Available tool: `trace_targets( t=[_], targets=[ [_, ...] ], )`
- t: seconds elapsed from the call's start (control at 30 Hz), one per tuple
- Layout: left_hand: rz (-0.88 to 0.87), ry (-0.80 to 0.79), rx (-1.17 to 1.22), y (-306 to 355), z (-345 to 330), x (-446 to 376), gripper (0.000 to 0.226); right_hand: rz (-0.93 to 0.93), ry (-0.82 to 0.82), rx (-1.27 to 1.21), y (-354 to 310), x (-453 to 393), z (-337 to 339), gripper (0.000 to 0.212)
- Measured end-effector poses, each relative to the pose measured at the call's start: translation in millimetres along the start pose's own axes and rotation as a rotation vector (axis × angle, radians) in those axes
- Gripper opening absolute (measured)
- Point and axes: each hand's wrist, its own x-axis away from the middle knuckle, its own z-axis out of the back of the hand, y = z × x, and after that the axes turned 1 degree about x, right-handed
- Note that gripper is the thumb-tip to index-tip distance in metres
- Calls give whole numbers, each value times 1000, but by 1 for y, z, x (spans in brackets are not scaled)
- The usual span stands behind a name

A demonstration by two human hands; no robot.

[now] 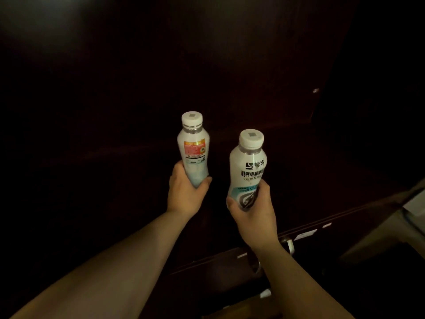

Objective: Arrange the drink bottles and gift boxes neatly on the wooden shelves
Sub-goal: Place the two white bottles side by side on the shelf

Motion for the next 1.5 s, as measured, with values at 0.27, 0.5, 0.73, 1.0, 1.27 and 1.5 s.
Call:
trace_targets(
  t=[0.27,0.5,0.73,1.0,1.27,1.5],
  targets=[
    [40,-62,79,1,2,-2,102,40,8,44,-1,0,2,72],
    [40,-132,127,-5,13,-3,96,34,10,29,0,0,0,70],
    [50,-157,130,-8,13,-3,94,38,20,35,1,-1,-1,70],
    [1,-118,111,-7,10,-3,99,32,16,34,1,-2,-1,70],
    [-4,-155,149,-6,14,-3,96,44,19,34,1,-1,-1,70],
    [13,-241,144,-7,17,-4,91,42,20,46,0,0,-2,70]
  ],
)
